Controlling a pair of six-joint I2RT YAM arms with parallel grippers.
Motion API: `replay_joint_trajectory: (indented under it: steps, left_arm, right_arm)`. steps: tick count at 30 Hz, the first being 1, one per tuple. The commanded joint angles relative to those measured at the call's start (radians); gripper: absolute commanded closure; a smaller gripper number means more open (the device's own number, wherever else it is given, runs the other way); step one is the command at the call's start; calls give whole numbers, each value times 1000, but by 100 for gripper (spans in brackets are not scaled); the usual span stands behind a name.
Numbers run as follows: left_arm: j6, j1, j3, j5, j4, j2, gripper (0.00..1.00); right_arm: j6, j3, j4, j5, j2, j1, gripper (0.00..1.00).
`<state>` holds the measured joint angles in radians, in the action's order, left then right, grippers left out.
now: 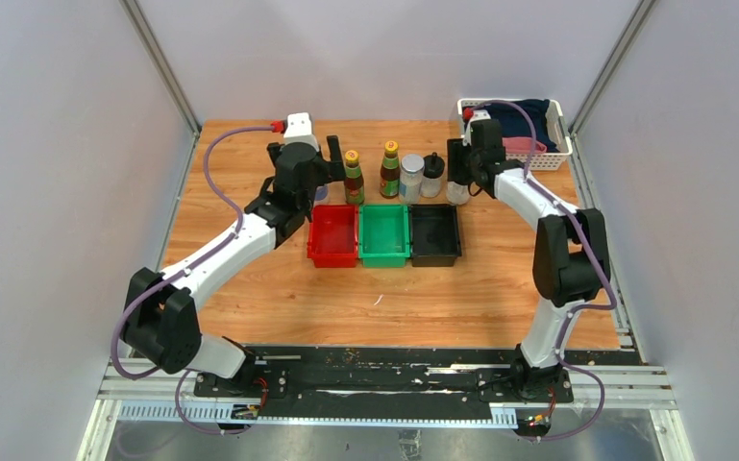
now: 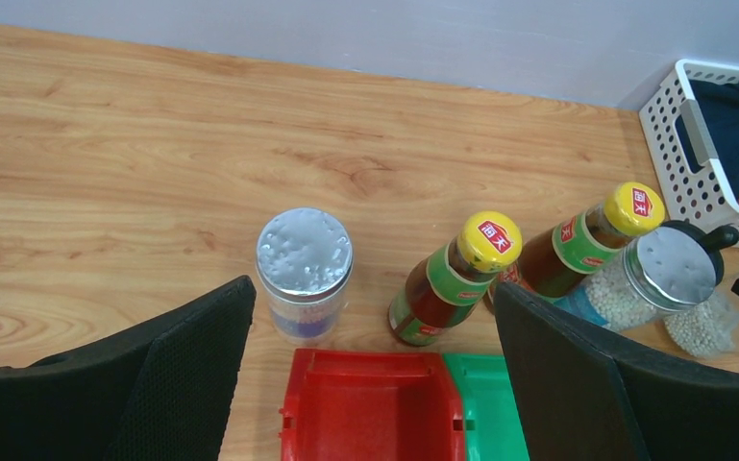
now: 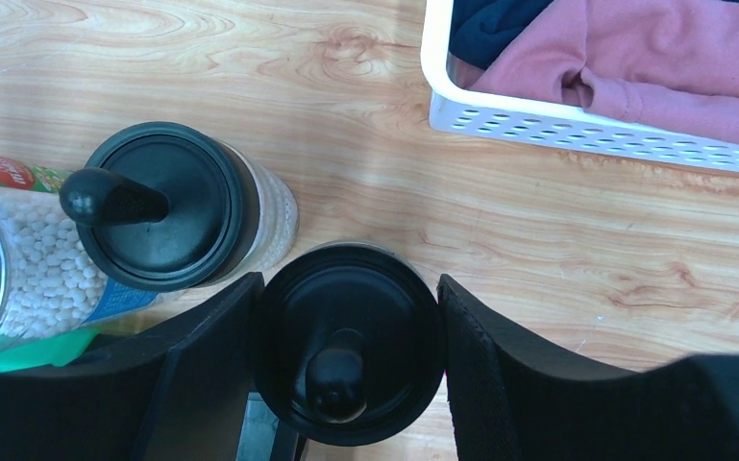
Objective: Organize the condiment bottles
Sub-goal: Pick up the bottle from the center of the board.
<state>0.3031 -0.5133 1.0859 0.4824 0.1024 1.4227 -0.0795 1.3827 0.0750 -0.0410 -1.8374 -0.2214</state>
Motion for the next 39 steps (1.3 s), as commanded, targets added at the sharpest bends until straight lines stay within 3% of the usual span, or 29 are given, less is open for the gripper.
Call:
replay_joint_trajectory:
  steps: [1, 21, 39]
  left_arm:
    - [21, -21, -12, 44, 14, -34, 0]
    - [68, -92, -52, 129, 13, -72, 0]
    - [120, -167, -144, 217, 8, -210, 0]
  right_arm:
    - [22, 60, 8, -6, 73, 14, 100]
    - [11, 80, 73, 1, 217, -4, 100]
    - [17, 9, 153, -129, 398, -196, 100]
